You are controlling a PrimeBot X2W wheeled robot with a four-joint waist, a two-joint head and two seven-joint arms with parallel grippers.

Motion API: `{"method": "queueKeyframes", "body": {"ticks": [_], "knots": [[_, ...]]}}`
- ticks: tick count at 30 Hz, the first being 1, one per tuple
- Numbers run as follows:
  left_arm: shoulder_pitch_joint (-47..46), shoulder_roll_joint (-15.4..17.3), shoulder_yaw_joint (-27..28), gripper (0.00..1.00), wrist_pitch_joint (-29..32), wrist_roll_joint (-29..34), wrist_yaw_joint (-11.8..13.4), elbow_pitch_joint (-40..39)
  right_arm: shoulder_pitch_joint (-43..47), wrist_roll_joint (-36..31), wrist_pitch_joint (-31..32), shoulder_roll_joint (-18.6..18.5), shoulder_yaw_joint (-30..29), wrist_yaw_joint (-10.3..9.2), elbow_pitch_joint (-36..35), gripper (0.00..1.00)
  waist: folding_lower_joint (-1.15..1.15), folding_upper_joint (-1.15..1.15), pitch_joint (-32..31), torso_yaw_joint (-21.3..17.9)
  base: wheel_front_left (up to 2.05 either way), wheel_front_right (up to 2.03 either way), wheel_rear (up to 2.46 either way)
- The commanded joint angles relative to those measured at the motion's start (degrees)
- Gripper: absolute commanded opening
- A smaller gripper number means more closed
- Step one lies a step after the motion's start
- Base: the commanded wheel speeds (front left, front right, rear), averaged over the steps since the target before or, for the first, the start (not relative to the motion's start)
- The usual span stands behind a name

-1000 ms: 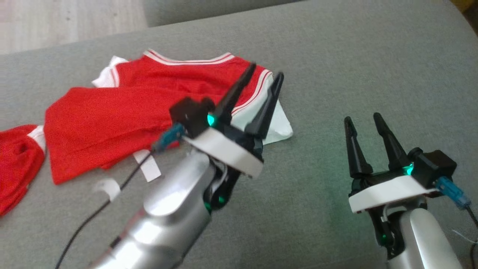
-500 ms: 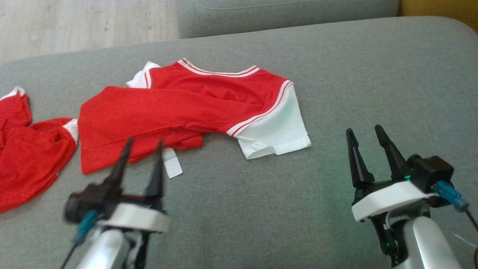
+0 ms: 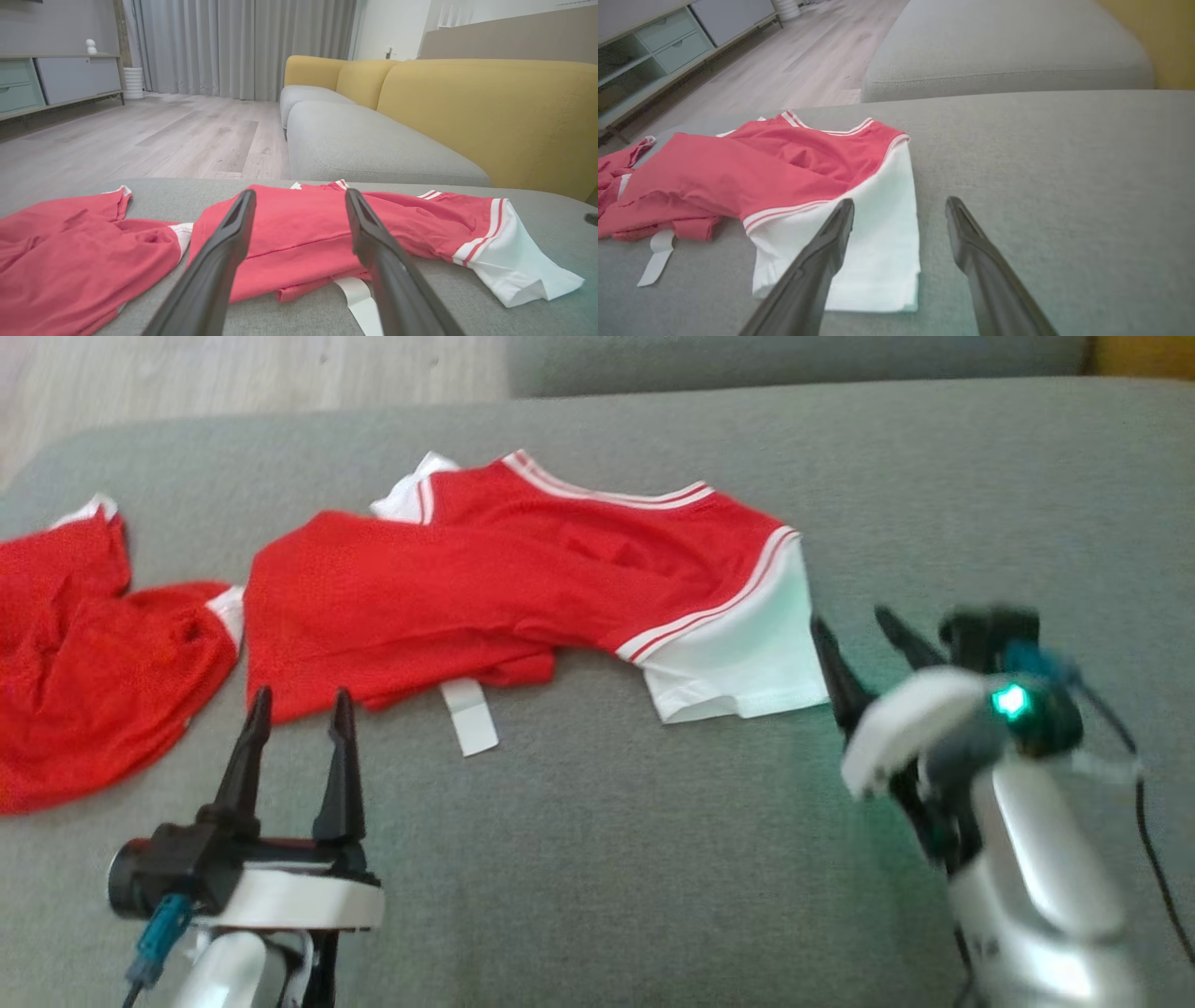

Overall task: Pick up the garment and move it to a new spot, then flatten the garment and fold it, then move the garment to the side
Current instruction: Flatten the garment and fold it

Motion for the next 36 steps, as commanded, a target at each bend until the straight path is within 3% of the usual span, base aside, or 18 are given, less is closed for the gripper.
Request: {"method": "queueKeyframes", "body": {"ticks": [1,13,14,15,25,36], "knots": [[-3.34,0.22,2.8,1.0,-0.54,0.9,-0.6,-2.03,-5.13,0.55,0.6,-0.11,1.68,0.43,1.55,1.0,0.0,0.0,1.98,1.92,0.0,0.0,0.0],[-6.82,-3.69,3.97,1.0,-0.54,3.69,-4.24,-0.36,-21.5,3.16,0.86,-0.11,0.77,0.43,26.06,1.0,0.0,0.0,6.4,6.93,0.0,0.0,0.0],[-6.89,-3.98,4.14,1.0,-0.54,3.89,-4.46,-0.21,-22.22,2.69,1.39,-0.11,1.21,0.43,27.74,0.64,0.0,0.0,6.47,6.98,0.0,0.0,0.0],[-6.93,-4.24,4.35,1.0,-0.54,4.07,-4.67,-0.05,-22.85,2.14,1.45,-0.11,1.62,0.43,28.94,0.0,0.0,0.0,6.5,6.98,0.0,0.0,0.0],[-4.47,-4.89,8.46,1.0,-0.54,5.18,-5.32,0.33,-22.75,-3.39,-4.81,-0.67,-5.11,0.43,30.41,0.0,0.0,0.0,4.12,2.75,0.0,0.0,0.0],[-2.24,-5.33,10.45,1.0,-0.54,6.42,-5.98,0.11,-14.4,-12.35,-4.03,-4.3,-15.06,0.43,19.74,0.0,0.0,0.0,1.88,-1.91,0.0,0.0,0.0]]}}
